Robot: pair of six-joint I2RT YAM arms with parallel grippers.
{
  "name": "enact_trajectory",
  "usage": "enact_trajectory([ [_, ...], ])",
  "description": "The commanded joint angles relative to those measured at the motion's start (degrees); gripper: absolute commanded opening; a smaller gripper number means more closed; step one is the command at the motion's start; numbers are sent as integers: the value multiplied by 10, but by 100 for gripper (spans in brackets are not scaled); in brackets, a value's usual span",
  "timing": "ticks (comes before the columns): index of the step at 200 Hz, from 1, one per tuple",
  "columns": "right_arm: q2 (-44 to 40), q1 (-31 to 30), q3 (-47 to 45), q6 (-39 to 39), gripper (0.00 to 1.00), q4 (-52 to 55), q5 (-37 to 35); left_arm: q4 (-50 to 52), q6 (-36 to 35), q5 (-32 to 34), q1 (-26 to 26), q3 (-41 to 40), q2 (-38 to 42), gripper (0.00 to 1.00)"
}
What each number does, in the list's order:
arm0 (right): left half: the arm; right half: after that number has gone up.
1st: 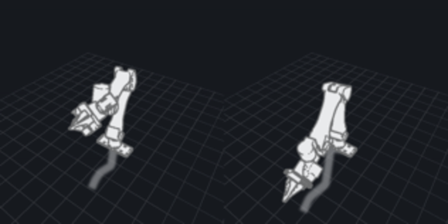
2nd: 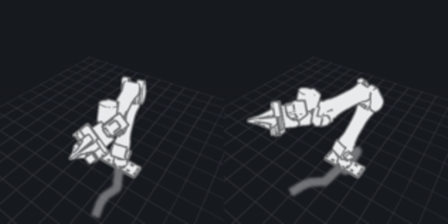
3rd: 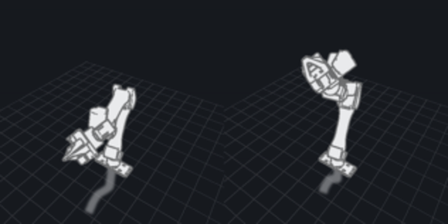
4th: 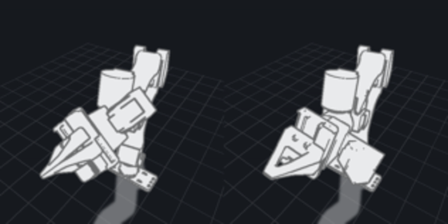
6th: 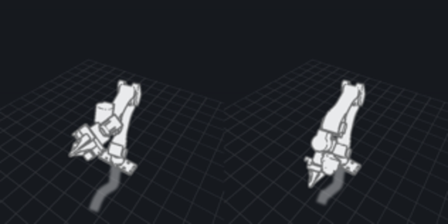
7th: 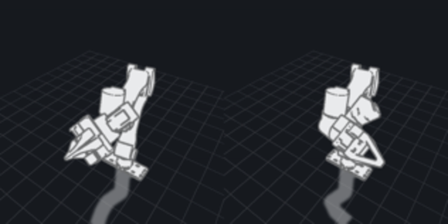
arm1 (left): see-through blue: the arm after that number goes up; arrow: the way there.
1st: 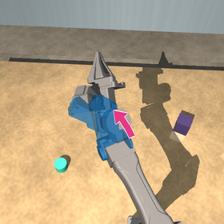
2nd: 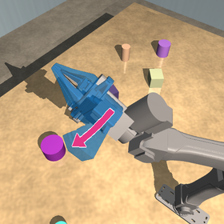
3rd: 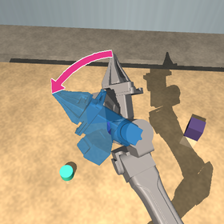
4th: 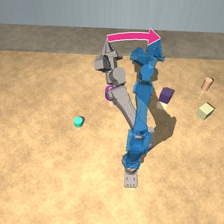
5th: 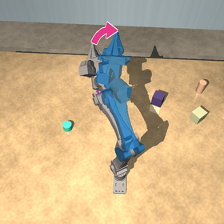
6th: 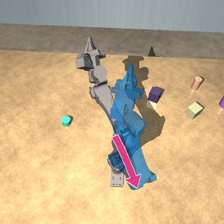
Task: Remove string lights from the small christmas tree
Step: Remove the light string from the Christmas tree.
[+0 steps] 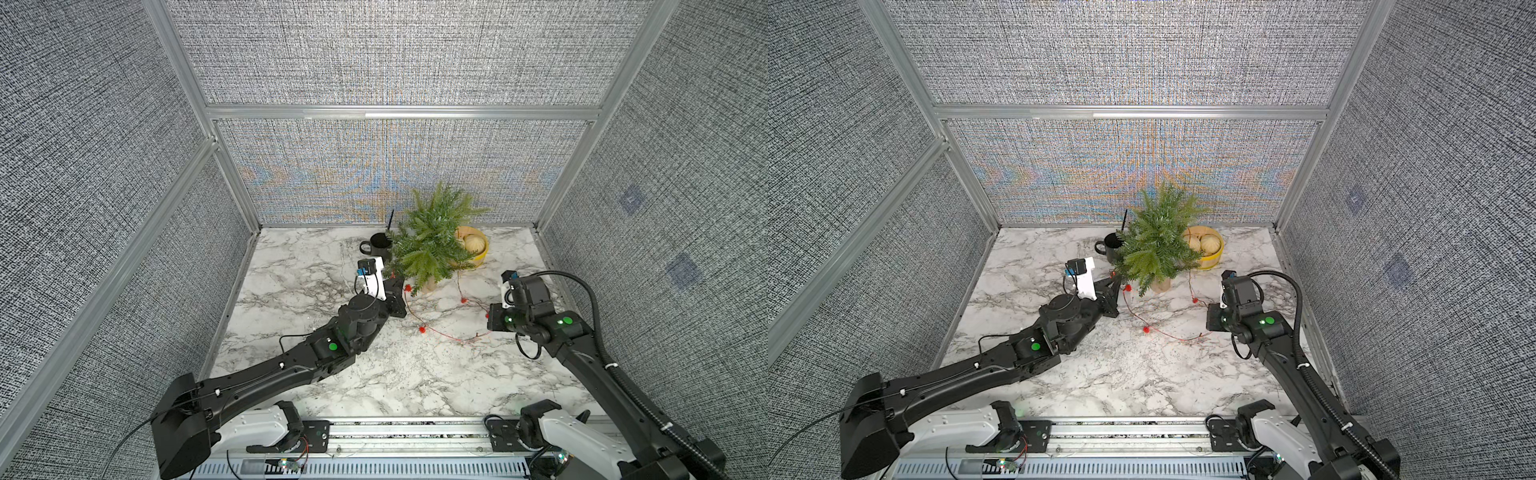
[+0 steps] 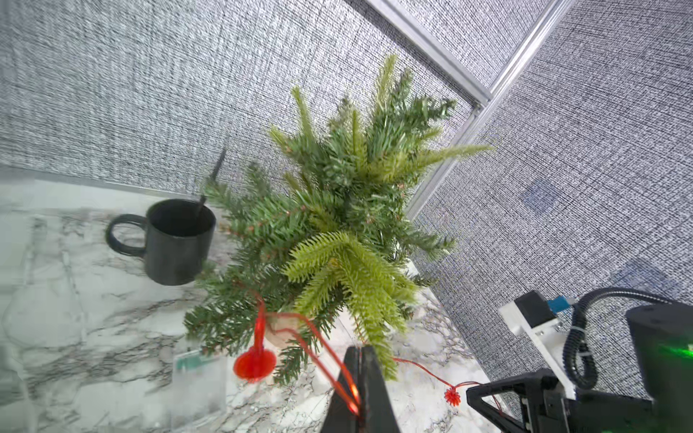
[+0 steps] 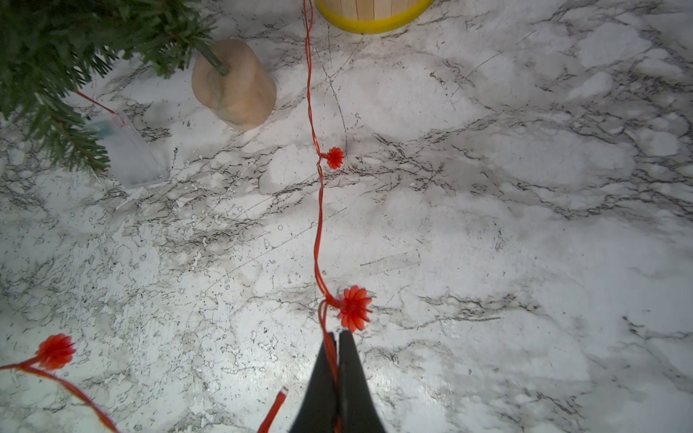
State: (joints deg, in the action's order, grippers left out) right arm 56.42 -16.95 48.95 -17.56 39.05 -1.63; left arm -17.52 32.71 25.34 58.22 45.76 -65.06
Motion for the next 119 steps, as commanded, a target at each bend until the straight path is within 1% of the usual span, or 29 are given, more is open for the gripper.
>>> enact_trajectory([
  [1, 1, -1, 4, -3, 0, -12, 0, 61, -53, 27, -4, 18, 19, 0],
  [30, 6, -3, 9, -6, 0, -19, 3, 127, -99, 50, -14, 58, 34, 0],
  [45, 10, -5, 14, -7, 0, -21, 5, 156, -117, 51, -30, 75, 35, 0],
  [85, 15, -9, 19, -9, 0, -26, 7, 186, -138, 14, -86, 99, 30, 0],
  [119, 20, -11, 18, -12, 0, -34, 8, 184, -165, -31, -125, 127, -18, 0],
])
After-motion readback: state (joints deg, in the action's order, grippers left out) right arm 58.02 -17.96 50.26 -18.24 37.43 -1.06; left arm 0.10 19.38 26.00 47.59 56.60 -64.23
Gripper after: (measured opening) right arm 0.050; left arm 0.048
